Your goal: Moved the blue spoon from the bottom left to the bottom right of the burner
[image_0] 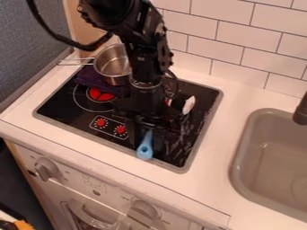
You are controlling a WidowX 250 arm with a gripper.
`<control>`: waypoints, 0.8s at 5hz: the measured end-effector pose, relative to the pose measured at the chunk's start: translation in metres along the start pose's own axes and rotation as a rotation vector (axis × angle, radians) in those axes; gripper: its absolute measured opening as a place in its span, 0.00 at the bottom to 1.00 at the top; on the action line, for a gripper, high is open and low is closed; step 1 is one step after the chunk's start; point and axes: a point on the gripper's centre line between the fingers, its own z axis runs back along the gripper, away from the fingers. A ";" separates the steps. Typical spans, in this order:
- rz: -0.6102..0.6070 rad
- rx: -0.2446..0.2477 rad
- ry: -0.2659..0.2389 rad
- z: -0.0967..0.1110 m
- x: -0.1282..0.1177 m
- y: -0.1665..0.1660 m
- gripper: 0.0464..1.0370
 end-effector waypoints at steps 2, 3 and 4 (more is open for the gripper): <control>0.025 -0.001 -0.057 0.027 -0.003 0.002 0.97; 0.038 0.010 -0.102 0.044 -0.003 0.005 0.96; 0.023 0.009 -0.108 0.046 -0.004 0.004 0.96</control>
